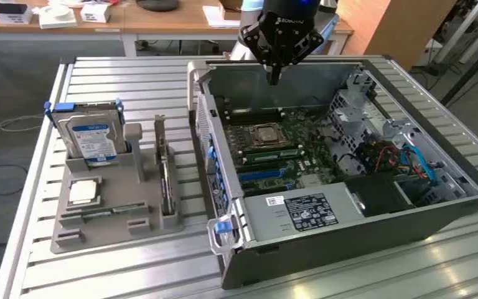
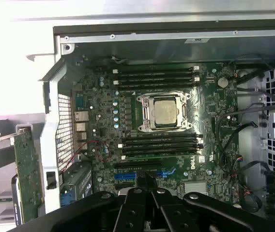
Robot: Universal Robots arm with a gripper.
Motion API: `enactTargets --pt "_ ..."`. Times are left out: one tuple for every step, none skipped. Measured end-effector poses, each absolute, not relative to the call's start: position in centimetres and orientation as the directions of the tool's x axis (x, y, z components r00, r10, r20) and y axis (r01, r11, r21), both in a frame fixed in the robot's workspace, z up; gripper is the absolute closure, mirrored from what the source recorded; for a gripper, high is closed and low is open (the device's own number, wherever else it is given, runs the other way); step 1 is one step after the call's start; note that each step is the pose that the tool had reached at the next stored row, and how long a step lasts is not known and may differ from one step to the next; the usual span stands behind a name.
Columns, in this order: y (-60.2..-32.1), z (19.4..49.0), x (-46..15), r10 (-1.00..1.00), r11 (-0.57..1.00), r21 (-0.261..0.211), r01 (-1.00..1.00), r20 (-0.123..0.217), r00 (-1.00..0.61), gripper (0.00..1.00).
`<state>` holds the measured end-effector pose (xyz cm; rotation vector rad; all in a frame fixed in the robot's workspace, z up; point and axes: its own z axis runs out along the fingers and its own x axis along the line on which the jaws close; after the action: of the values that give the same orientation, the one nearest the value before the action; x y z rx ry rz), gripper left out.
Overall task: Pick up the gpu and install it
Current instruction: 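Reach for the gpu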
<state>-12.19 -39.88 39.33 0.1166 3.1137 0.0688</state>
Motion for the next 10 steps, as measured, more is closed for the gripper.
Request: enactTargets --pt "-39.89 39.33 -12.19 0.075 0.996 0.045 0.074 -0.023 -0.997 0.89" --pt "-39.88 39.33 -12.19 0.075 0.996 0.045 0.074 -0.023 -0.997 0.89" --pt "-39.89 39.33 -12.19 0.075 0.996 0.045 0.074 -0.023 -0.997 0.89" --pt "-39.89 39.33 -12.19 0.075 0.996 0.045 0.074 -0.023 -0.997 0.89" --pt "-39.88 39.33 -12.19 0.075 0.996 0.045 0.074 -0.023 -0.997 0.89" --pt "-39.89 39.33 -12.19 0.075 0.996 0.045 0.074 -0.023 -0.997 0.89" --pt "-39.88 39.33 -12.19 0.075 0.996 0.045 0.074 -0.023 -0.997 0.89" --pt "-39.89 39.33 -12.19 0.075 0.996 0.045 0.074 -0.023 -0.997 0.89" --pt "-39.89 39.33 -12.19 0.075 0.996 0.045 0.074 -0.023 -0.997 0.89" --pt "-39.88 39.33 -12.19 0.075 0.996 0.045 0.074 -0.023 -0.997 0.89"
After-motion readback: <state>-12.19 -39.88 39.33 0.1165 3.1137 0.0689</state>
